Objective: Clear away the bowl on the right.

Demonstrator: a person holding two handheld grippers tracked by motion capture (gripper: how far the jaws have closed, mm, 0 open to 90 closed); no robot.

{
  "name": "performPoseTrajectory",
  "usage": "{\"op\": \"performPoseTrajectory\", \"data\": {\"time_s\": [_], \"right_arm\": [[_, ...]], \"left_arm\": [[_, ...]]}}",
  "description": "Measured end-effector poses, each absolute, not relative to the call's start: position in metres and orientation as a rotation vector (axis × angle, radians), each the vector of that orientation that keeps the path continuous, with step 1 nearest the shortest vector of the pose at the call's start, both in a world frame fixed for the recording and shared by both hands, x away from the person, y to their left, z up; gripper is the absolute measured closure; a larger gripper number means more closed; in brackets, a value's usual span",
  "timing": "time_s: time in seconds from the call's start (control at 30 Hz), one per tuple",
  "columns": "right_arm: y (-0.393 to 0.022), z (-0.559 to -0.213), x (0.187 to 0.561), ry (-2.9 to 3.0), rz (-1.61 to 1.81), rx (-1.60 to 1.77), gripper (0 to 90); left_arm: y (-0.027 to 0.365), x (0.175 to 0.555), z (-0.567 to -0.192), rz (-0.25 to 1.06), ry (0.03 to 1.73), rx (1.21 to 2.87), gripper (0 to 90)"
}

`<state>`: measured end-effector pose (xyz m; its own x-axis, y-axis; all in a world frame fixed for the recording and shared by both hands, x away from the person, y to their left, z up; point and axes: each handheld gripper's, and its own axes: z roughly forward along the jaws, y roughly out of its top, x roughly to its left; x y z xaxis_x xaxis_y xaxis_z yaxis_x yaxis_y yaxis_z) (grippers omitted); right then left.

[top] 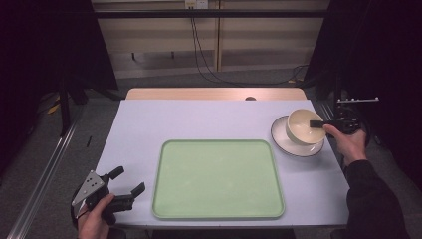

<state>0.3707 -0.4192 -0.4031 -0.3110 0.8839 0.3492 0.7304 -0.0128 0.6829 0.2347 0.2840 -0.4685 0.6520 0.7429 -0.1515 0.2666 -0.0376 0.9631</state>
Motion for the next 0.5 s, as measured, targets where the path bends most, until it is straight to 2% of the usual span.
{"op": "performPoseTrajectory", "data": {"time_s": [0.5], "right_arm": [[-0.408,-0.385,0.362,2.117,1.292,1.632,84.3]], "left_arm": [[0.284,0.235,-0.468,0.47,0.847,1.611,0.0]]}}
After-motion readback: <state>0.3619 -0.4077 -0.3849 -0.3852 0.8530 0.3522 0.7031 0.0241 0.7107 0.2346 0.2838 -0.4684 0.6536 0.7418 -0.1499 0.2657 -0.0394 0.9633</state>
